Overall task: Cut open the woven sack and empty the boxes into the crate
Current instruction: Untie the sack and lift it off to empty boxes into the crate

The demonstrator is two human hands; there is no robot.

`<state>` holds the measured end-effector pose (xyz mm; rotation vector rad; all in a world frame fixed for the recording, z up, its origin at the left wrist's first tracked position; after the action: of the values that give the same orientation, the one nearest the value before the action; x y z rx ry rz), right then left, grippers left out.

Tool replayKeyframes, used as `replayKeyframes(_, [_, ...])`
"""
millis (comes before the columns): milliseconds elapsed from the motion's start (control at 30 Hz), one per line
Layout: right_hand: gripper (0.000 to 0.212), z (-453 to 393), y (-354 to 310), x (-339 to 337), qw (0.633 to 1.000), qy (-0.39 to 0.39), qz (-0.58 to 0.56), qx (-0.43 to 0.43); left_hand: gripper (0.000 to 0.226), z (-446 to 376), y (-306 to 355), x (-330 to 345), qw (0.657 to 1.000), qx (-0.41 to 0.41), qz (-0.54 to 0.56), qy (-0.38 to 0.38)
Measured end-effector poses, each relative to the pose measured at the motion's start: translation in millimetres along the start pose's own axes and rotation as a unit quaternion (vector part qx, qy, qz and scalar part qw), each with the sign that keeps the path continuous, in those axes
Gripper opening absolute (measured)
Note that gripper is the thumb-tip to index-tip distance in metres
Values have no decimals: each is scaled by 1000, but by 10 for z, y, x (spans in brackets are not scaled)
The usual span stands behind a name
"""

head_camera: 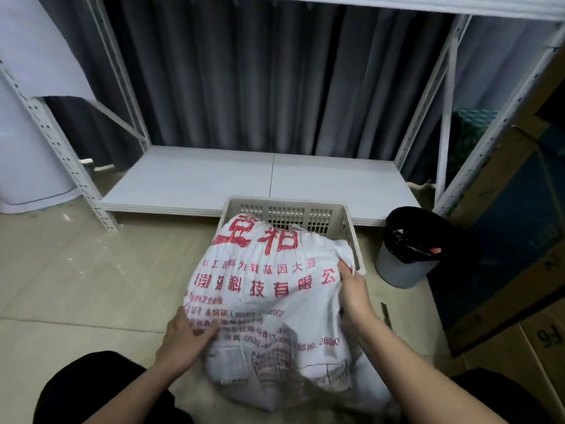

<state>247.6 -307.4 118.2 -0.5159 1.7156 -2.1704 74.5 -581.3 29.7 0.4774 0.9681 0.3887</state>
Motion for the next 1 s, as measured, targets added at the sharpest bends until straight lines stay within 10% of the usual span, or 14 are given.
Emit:
replayKeyframes(300, [21,-312,-503,259,988,12,-127,87,10,167,153,-219,986,87,110,89])
replayKeyframes(600, [21,-792,-851,-169,994,30,-91,55,11,444,990,-402,946,287,101,110])
replayKeyframes(767, [58,-999,-976,-551,989,-15,146,34,14,671,1978,-584,913,378,57,145])
replayKeyframes(1000, [62,-744,-715,-825,935,22,340,-98,15,626,2829,-553,937,212,255,110])
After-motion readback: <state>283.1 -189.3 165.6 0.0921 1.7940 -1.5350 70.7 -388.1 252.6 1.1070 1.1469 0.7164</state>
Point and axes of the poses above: each hand's wrist, its own z-axis away from the middle knuckle, its own x-axis out of the palm, y = z × x, the point moved 2 cm from there along -z, towards the middle knuckle, and after that the axes turned 9 degrees about -x, right-handed, at the moved point
